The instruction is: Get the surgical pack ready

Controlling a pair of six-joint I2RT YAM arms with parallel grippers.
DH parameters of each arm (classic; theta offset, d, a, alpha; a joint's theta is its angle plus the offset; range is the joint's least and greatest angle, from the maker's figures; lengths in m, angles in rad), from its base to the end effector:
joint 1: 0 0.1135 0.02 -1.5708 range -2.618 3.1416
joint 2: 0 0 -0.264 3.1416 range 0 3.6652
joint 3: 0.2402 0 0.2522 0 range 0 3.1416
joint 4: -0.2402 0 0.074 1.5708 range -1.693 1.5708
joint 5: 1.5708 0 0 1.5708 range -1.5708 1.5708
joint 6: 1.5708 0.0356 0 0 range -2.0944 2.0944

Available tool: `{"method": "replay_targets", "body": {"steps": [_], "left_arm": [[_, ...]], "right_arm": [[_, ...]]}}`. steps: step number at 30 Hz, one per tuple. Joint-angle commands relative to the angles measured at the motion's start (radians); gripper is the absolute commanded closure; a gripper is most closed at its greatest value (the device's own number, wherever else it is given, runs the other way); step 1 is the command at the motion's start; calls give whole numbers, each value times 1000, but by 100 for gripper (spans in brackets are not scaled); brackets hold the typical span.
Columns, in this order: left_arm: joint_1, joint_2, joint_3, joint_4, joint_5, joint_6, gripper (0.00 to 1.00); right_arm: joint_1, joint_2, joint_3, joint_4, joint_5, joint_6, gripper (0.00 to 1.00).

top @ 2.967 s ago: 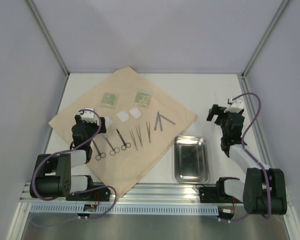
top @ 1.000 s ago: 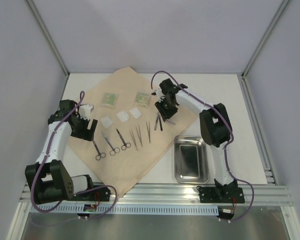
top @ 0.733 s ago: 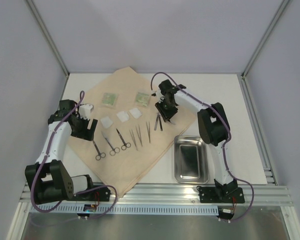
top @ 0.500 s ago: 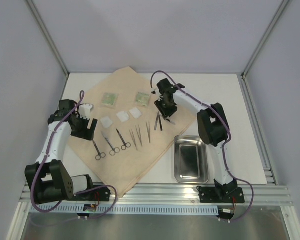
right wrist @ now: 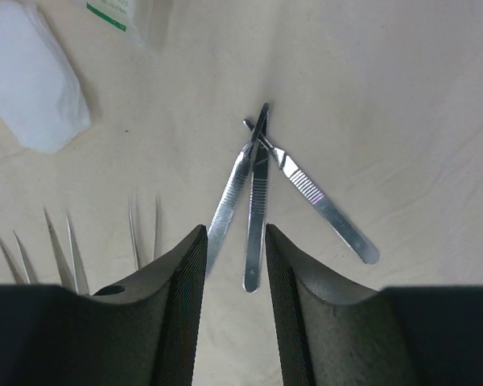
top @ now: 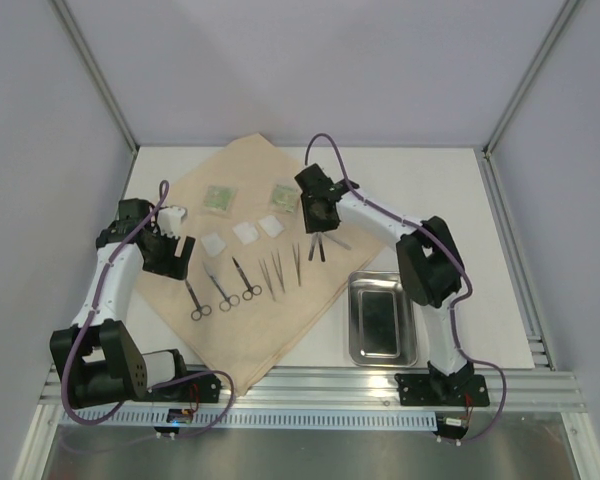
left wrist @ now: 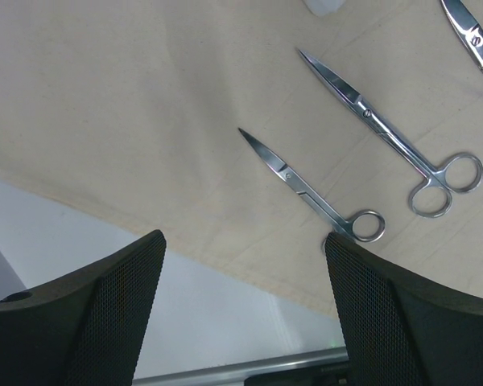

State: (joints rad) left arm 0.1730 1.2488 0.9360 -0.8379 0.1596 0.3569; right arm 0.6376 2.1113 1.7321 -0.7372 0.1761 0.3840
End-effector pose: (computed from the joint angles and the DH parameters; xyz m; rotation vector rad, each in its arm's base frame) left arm 0.2300 0.0344 0.2460 0.2932 2.6793 -0.0575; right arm 0.3681 0.2649 0.2069 -0.2825 2.6450 0.0958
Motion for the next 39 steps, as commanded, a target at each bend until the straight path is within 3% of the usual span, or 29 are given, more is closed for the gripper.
{"method": "replay_targets", "body": {"steps": [1,24,27,34,39], "left_arm": [[8,-12,-5,16,15,-18,10],[8,-51,-28,22,21,-4,9],[8,-51,-28,22,17,-3,9],[8,-57,-28,20,15,2,9],[8,-61,-26,19,12,8,9]], "right_arm": [[30,13,21,38,82,124,62],[51,125,-25,64,68,222,70],[50,131,-32,68,66,228,75],[50,73,-83,108,49,239,99],[60,9,-103,130,43,237,100]]}}
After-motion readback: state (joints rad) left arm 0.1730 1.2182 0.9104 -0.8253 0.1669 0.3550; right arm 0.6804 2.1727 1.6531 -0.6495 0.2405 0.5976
